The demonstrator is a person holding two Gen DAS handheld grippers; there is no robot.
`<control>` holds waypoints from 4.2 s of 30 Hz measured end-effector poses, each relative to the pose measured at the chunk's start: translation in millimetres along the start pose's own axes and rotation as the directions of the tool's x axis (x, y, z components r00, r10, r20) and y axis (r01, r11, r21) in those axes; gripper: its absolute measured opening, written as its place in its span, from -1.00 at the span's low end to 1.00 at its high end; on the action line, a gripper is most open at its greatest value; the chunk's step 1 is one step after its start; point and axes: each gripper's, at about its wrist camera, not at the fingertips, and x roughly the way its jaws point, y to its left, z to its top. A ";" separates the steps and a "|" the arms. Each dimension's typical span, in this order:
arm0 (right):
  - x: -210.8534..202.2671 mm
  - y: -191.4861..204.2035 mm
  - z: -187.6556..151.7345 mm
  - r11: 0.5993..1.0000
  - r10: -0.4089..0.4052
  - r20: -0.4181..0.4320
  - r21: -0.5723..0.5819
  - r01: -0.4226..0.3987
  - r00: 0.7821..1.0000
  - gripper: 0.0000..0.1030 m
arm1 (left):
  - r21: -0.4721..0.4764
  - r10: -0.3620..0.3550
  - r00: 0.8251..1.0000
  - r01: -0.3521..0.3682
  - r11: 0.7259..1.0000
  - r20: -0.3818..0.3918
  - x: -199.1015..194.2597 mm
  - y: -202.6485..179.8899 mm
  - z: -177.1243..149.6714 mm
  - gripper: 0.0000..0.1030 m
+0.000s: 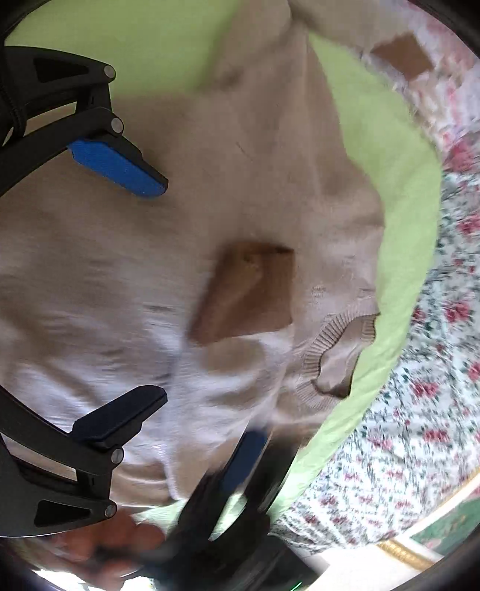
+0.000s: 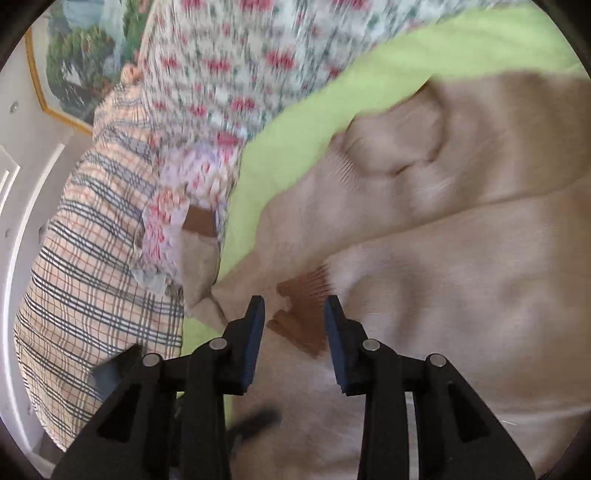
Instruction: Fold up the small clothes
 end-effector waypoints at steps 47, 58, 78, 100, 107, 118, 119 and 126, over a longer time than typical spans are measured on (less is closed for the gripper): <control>-57.7 -130.4 48.8 0.796 -0.603 0.040 -0.043 0.604 0.797 -0.54 | 0.002 0.057 0.991 -0.058 0.998 0.120 9.9 40.6 20.0 -0.68; -90.6 -58.6 -8.2 0.949 -0.298 0.079 -0.079 0.304 0.951 -0.14 | -0.073 0.153 0.964 -0.140 0.987 0.219 -72.9 85.0 8.6 -0.19; -69.4 -46.8 -62.3 0.984 -0.167 -0.038 -0.063 0.164 0.985 -0.13 | -0.138 0.511 0.857 -0.499 0.855 0.068 -21.0 225.1 142.8 -0.68; -106.2 -72.0 -53.9 0.988 -0.151 0.081 0.054 0.147 0.985 -0.13 | 0.349 -0.173 0.960 0.087 0.933 0.222 -51.8 -84.4 53.4 -0.72; -91.0 -69.5 -18.6 0.992 -0.122 0.078 0.054 0.118 0.989 -0.13 | 0.391 -0.076 0.995 0.044 0.919 0.068 -1.6 -85.8 18.0 -0.36; 8.5 -64.4 58.5 0.990 -0.141 -0.033 0.024 0.142 0.989 -0.13 | 0.267 0.097 0.981 -0.140 0.953 0.169 -72.9 1.9 -25.6 0.16; 17.1 -67.5 61.3 0.987 -0.159 -0.050 0.027 0.161 0.986 -0.13 | 0.232 0.128 0.978 -0.164 0.959 0.162 -74.2 17.0 -26.9 0.16; 51.5 -60.3 56.5 0.997 -0.079 -0.109 0.017 0.081 0.991 -0.74 | 0.099 0.307 0.949 -0.313 0.944 0.079 -46.1 59.3 -20.0 0.17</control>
